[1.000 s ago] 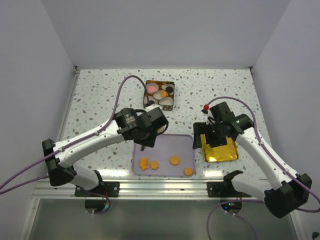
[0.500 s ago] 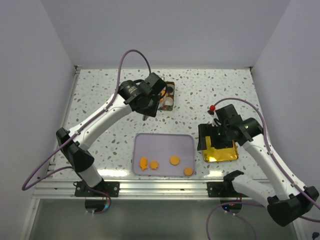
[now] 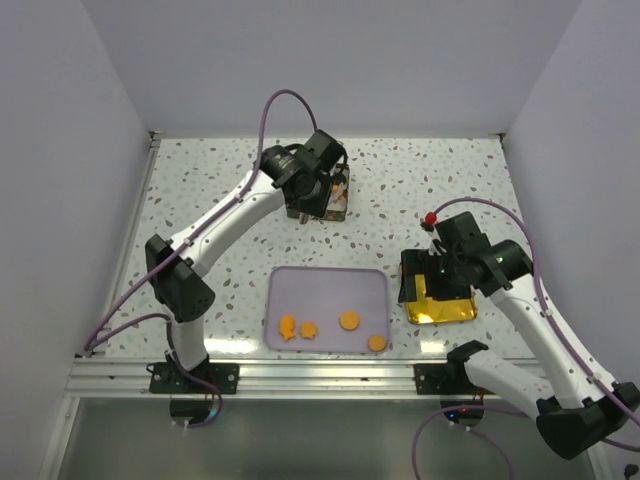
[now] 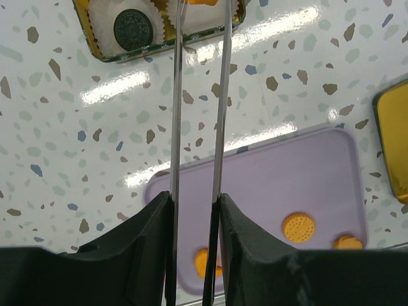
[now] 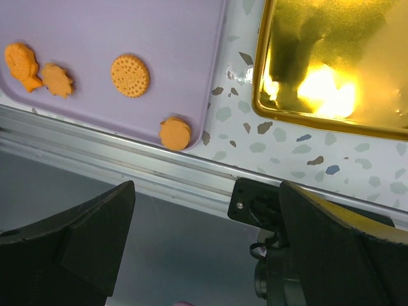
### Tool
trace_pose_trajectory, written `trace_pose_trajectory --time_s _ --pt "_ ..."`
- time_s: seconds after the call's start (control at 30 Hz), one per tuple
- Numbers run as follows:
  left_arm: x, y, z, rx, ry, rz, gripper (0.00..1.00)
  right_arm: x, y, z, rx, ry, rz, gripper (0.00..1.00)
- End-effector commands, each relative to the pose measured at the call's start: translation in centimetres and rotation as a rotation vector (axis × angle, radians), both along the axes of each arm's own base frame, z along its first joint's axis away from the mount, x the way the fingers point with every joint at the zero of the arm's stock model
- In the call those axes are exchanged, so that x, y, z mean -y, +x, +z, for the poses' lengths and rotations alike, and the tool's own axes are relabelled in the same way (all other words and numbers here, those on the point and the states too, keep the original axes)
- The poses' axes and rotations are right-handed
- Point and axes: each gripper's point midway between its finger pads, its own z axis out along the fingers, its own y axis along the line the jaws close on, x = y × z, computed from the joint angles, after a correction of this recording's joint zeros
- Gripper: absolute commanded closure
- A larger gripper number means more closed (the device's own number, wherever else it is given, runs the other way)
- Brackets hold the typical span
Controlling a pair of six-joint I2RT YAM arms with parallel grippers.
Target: Pack the cookies
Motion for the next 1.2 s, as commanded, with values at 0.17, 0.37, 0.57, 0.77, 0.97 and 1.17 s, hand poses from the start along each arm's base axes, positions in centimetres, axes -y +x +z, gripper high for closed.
trace_pose_trajectory --time_s 0.17,0.37,0.57,0.77,0.97,1.17 --pt "1.8 3.0 1.3 0.075 -0.049 -0.015 0.62 0.2 -0.2 0.9 0.015 -0.002 -0.012 0.01" --pt "1.4 3.1 0.8 0.072 -0.021 -0.009 0.57 0.3 -0.3 0.7 0.010 -0.006 -0.013 0.01" --pt "0.7 2.7 0.0 0.066 0.002 -0.003 0.52 0.3 -0.3 0.4 0.004 -0.009 -0.010 0.01" --pt "0.0 2.7 1.4 0.096 -0.006 0.013 0.51 0.2 -0.1 0.2 0.000 -0.009 -0.009 0.01" --pt "-1.7 2.0 4.1 0.142 -0.014 0.039 0.51 -0.2 0.3 0.1 -0.002 0.000 -0.006 0.01" --pt "-5.1 0.9 5.5 0.190 -0.035 0.100 0.48 -0.8 0.9 0.0 -0.002 0.018 -0.002 0.01"
